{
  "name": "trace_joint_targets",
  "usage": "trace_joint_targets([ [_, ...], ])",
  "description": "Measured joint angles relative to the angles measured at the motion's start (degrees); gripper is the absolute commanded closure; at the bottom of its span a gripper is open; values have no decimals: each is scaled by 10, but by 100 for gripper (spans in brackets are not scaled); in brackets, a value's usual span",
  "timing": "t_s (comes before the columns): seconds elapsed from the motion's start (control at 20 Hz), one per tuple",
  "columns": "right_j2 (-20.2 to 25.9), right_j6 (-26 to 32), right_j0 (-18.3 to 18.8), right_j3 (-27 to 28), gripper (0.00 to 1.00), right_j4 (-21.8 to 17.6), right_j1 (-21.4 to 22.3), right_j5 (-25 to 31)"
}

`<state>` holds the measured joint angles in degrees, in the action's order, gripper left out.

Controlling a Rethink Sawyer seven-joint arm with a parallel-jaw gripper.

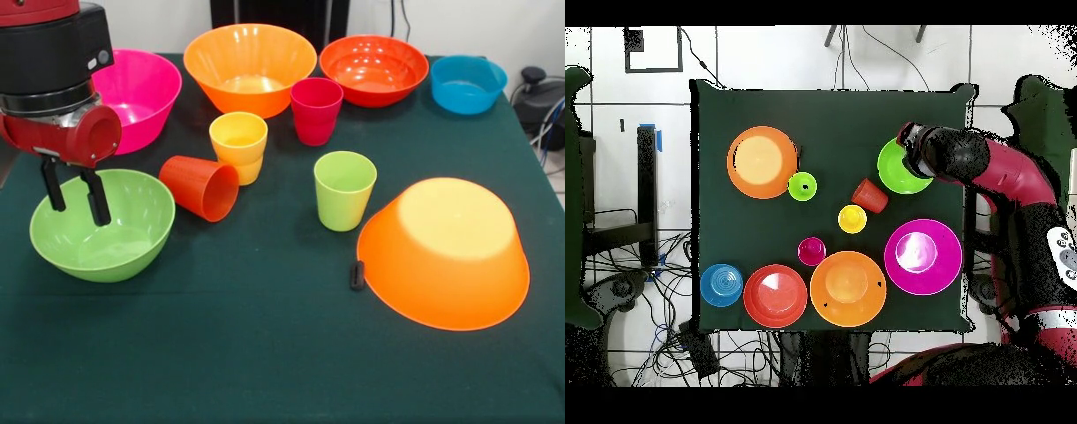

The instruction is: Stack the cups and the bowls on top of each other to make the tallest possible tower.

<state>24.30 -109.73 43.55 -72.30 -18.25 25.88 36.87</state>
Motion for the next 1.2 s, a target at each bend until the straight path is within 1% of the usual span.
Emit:
trace_joint_targets([
  [0.85,0,0,1,1,0,0,2,0],
  [1.2,0,0,9,1,0,0,10,13],
])
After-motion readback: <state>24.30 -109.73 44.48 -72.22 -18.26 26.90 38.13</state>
